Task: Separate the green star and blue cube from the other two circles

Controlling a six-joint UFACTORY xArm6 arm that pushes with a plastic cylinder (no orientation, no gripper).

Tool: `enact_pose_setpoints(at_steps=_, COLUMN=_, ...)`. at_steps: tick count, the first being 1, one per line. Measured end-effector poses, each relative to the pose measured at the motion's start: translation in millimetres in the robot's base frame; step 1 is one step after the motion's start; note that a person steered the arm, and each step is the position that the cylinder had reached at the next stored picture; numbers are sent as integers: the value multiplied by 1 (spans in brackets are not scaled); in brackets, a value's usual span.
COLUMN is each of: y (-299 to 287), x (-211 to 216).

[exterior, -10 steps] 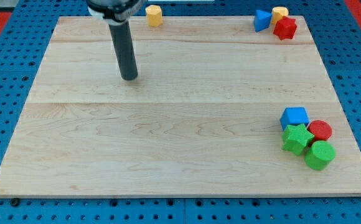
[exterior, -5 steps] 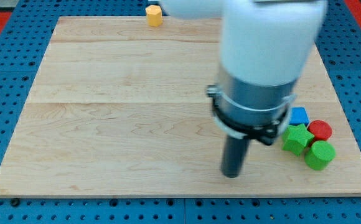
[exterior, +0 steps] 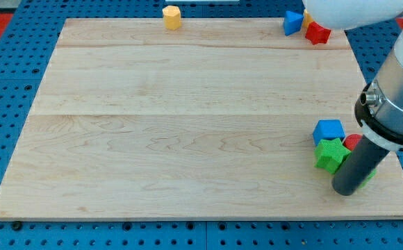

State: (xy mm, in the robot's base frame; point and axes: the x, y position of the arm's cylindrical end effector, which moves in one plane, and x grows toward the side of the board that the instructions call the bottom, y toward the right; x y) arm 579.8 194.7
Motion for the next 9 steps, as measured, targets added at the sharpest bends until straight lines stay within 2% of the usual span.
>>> enact_pose_setpoints(at_steps=9, y=-5, x=-82)
